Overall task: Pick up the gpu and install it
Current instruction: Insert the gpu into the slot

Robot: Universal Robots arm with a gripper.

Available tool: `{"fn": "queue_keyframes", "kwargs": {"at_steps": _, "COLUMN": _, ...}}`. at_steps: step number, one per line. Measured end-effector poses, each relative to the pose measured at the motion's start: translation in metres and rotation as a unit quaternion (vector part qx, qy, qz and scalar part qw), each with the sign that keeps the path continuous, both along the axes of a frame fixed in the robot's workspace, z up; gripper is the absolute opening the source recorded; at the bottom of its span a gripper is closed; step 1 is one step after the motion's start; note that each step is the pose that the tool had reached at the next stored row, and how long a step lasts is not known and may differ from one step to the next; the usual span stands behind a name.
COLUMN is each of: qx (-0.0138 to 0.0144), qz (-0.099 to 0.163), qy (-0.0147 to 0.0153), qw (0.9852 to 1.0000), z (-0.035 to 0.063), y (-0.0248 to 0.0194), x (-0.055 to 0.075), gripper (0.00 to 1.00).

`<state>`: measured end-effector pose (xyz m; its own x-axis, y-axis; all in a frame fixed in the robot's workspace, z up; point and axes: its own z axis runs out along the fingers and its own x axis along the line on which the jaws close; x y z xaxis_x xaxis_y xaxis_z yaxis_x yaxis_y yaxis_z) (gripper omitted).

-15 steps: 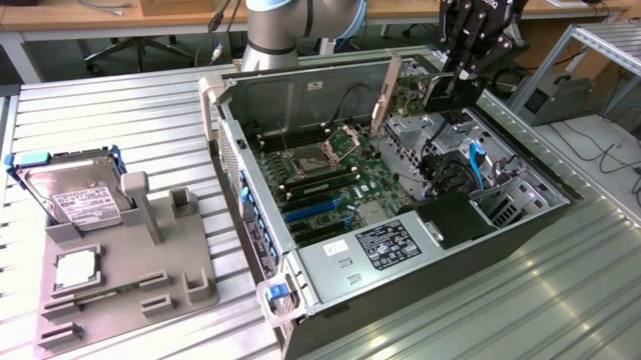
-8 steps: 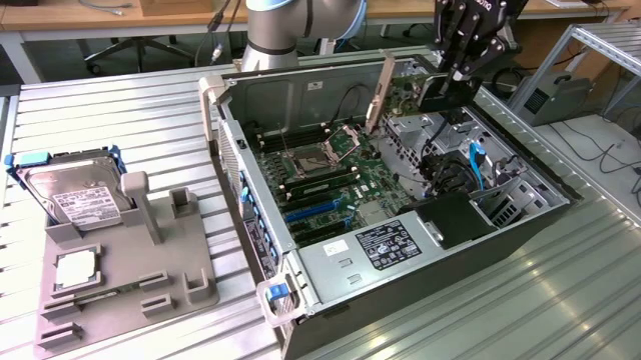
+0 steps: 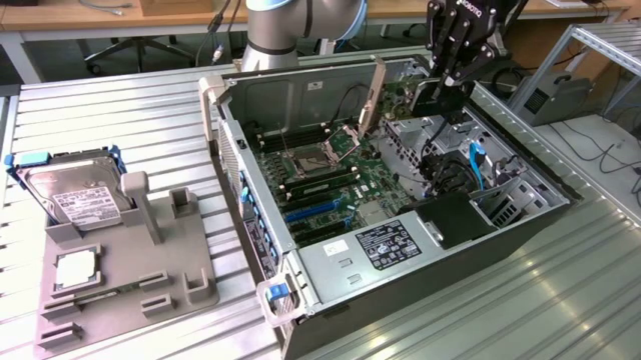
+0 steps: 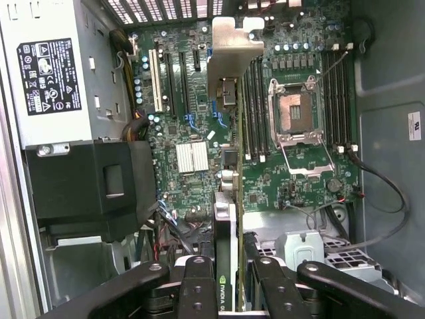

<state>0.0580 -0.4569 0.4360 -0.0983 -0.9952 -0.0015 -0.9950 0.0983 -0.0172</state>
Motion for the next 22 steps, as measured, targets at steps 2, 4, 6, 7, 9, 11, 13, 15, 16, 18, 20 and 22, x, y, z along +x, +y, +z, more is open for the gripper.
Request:
{"fn": "queue_keyframes", "kwargs": {"at_steps": 2, "qx": 0.0001, "qz": 0.0, "qy": 0.0, "qw": 1.0, "z": -0.0001, "y": 0.0, "x": 0.0, "gripper": 0.27}}
{"fn": "queue_keyframes", "kwargs": {"at_steps": 4, "qx": 0.0001, "qz": 0.0, "qy": 0.0, "qw": 1.0, "z": -0.0002, "y": 0.0, "x": 0.0, "gripper": 0.27}}
{"fn": "queue_keyframes", "kwargs": {"at_steps": 6, "qx": 0.0002, "qz": 0.002, "qy": 0.0, "qw": 1.0, "z": -0.0012, "y": 0.0, "x": 0.0, "gripper": 0.27}}
{"fn": "queue_keyframes", "kwargs": {"at_steps": 7, "qx": 0.0002, "qz": 0.002, "qy": 0.0, "qw": 1.0, "z": -0.0015, "y": 0.0, "x": 0.0, "gripper": 0.27}}
{"fn": "queue_keyframes", "kwargs": {"at_steps": 9, "qx": 0.0002, "qz": 0.003, "qy": 0.0, "qw": 1.0, "z": -0.0019, "y": 0.0, "x": 0.0, "gripper": 0.27}}
{"fn": "queue_keyframes", "kwargs": {"at_steps": 11, "qx": 0.0002, "qz": 0.003, "qy": 0.0, "qw": 1.0, "z": -0.0031, "y": 0.0001, "x": 0.0, "gripper": 0.27}}
{"fn": "queue_keyframes", "kwargs": {"at_steps": 13, "qx": 0.0002, "qz": 0.004, "qy": 0.0, "qw": 1.0, "z": -0.0051, "y": 0.0003, "x": -0.001, "gripper": 0.27}}
{"fn": "queue_keyframes", "kwargs": {"at_steps": 15, "qx": 0.0002, "qz": 0.004, "qy": 0.0, "qw": 1.0, "z": -0.0077, "y": 0.0004, "x": -0.001, "gripper": 0.27}}
{"fn": "queue_keyframes", "kwargs": {"at_steps": 16, "qx": 0.0002, "qz": 0.005, "qy": 0.0, "qw": 1.0, "z": -0.0089, "y": 0.0004, "x": -0.001, "gripper": 0.27}}
{"fn": "queue_keyframes", "kwargs": {"at_steps": 18, "qx": 0.0002, "qz": 0.005, "qy": 0.0, "qw": 1.0, "z": -0.0121, "y": 0.0006, "x": -0.001, "gripper": 0.27}}
{"fn": "queue_keyframes", "kwargs": {"at_steps": 20, "qx": 0.0002, "qz": 0.006, "qy": 0.0001, "qw": 1.0, "z": -0.0132, "y": 0.0007, "x": -0.001, "gripper": 0.27}}
{"fn": "queue_keyframes", "kwargs": {"at_steps": 22, "qx": 0.0003, "qz": 0.006, "qy": 0.0001, "qw": 1.0, "z": -0.0151, "y": 0.0008, "x": -0.003, "gripper": 0.27}}
